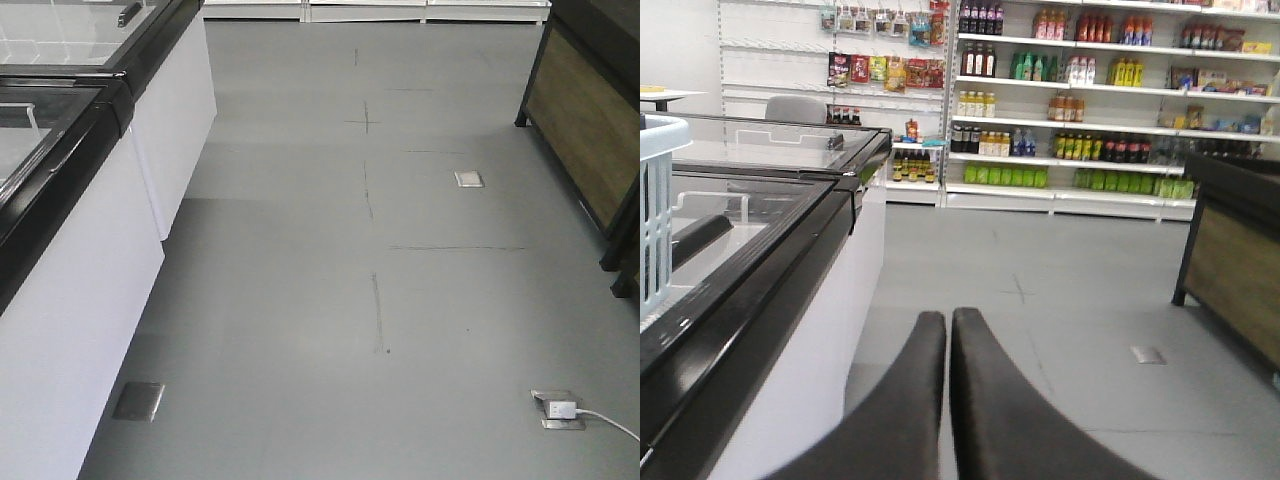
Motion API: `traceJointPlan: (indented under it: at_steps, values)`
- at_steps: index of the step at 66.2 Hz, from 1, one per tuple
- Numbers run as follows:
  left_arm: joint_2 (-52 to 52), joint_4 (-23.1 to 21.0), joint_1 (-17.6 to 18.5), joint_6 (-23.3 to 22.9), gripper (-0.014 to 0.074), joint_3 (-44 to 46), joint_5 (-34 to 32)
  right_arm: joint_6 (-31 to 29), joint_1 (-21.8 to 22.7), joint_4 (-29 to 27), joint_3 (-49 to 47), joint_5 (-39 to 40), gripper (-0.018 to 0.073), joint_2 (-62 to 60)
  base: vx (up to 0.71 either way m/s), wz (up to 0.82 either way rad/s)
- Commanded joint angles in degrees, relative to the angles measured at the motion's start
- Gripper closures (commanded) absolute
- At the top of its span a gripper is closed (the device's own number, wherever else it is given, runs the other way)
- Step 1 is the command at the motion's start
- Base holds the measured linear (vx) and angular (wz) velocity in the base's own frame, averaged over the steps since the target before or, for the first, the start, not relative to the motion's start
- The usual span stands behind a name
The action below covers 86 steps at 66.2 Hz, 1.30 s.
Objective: Left arm holds basket, right arm returns cookies
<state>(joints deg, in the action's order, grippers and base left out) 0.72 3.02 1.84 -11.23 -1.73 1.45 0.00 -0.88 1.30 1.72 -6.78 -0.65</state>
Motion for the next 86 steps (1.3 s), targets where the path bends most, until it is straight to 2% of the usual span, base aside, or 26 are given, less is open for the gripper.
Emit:
traceJointPlan:
  at_steps: [1,9,20,28,39,72,86]
  values:
    - [0.79,-0.61,-0.03,-3.6,0.0603,4.01,-5.14,-0.51,-0.07,0.28,-0.06,4.38,0.0568,-0.59,0.0,0.0]
    - [-0.78,-0.61,-0.03,-3.55,0.0603,7.92,-4.42,-0.51,-0.07,0.28,-0.06,4.38,0.0568,-0.59,0.0,0.0]
    - [-8.97,-0.61,-0.03,-3.44,0.0603,14.62,7.17,-0.51,-0.07,0.28,-0.06,4.38,0.0568,-0.59,0.0,0.0]
    - [-15.25,-0.61,-0.03,-3.49,0.0603,18.52,12.27,-0.51,-0.07,0.28,-0.06,4.38,0.0568,-0.59,0.0,0.0]
    - [-19.22,-0.59,-0.03,-3.49,0.0603,19.13,10.92,-0.51,-0.07,0.28,-0.06,4.38,0.0568,-0.59,0.0,0.0]
    - [-19.66,-0.59,-0.03,-3.53,0.0594,19.13,12.4,-0.51,-0.07,0.28,-0.06,4.38,0.0568,-0.59,0.0,0.0]
    - [-19.66,-4.03,-0.03,-3.59,0.0573,19.13,15.47,-0.51,-0.07,0.28,-0.06,4.38,0.0568,-0.59,0.0,0.0]
